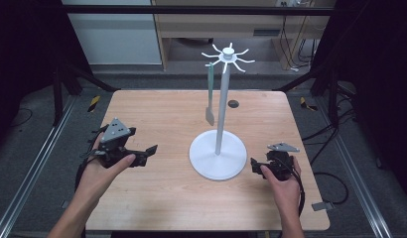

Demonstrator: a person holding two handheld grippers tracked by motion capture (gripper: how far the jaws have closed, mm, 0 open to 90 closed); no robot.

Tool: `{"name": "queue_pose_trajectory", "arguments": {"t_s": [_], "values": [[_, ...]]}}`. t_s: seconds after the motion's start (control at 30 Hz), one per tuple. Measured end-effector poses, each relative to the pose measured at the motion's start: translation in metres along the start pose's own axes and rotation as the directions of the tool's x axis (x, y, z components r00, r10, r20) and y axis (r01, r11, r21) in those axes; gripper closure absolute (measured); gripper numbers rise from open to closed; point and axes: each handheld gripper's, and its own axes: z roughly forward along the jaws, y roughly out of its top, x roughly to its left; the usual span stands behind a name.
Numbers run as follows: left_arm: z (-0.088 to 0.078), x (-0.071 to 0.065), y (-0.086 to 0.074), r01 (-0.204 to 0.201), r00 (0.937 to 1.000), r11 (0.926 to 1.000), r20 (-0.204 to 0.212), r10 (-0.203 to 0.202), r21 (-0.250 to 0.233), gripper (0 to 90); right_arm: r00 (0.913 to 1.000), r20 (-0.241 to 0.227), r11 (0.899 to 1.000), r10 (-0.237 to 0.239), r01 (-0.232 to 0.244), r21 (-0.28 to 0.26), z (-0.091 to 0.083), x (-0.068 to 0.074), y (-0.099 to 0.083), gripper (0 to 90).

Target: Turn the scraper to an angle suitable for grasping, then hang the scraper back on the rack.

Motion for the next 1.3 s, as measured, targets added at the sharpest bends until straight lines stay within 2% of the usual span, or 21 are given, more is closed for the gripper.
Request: {"name": "queue_pose_trajectory", "arguments": {"t_s": [0.07,0.13,0.23,0.3,0.4,0.6,0.77,0.9,1.07,1.17,1.3], "values": [[-0.003,0.0,-0.008,-0.007,0.9999,1.0,-0.015,0.007,0.004,8.3,1.0,0.001,1.0,0.007,-0.007,-0.002,-0.001,-0.001,0.0,9.3],[-0.004,0.001,-0.016,0.006,0.9998,1.0,-0.02,-0.006,0.004,7.7,1.0,0.0,1.0,0.006,-0.006,-0.007,-0.001,-0.002,0.0,9.3],[-0.003,0.004,-0.027,-0.003,0.9987,0.9998,-0.051,0.004,0.018,7.1,0.9999,0.0,1.0,0.01,-0.01,-0.003,-0.001,-0.003,0.0,9.3],[-0.001,0.006,-0.035,0.016,0.9984,0.9997,-0.055,-0.015,0.017,7.1,1.0,0.0,1.0,0.008,-0.008,-0.005,-0.001,-0.003,0.0,9.4],[0.003,0.009,-0.048,0.016,0.997,0.9994,-0.077,-0.013,0.031,6.7,1.0,0.001,1.0,0.01,-0.01,-0.003,0.0,-0.002,0.0,9.3],[0.007,0.013,-0.071,0.05,0.9932,0.9981,-0.107,-0.046,0.036,6.7,1.0,0.003,1.0,0.008,-0.008,-0.004,-0.001,-0.002,0.0,9.3],[0.008,0.018,-0.086,0.054,0.9898,0.9974,-0.134,-0.048,0.047,6.7,0.9999,0.007,1.0,0.011,-0.011,0.004,0.001,-0.003,0.0,9.2],[0.013,0.024,-0.099,0.067,0.986,0.9951,-0.158,-0.055,0.073,6.7,0.9998,0.011,1.0,0.018,-0.018,0.008,0.002,-0.006,-0.001,8.5],[0.023,0.031,-0.115,0.066,0.9794,0.9916,-0.197,-0.044,0.111,6.7,0.9992,0.011,0.999,0.039,-0.039,0.017,0.004,-0.012,-0.003,8.0],[0.028,0.037,-0.123,0.086,0.9748,0.9906,-0.215,-0.061,0.107,6.7,0.9991,0.012,0.999,0.04,-0.04,0.028,0.007,-0.013,-0.003,7.8],[0.032,0.04,-0.132,0.085,0.9691,0.9918,-0.239,-0.06,0.096,6.7,0.9993,0.008,0.998,0.037,-0.037,0.047,0.011,-0.014,-0.004,7.5]]}}
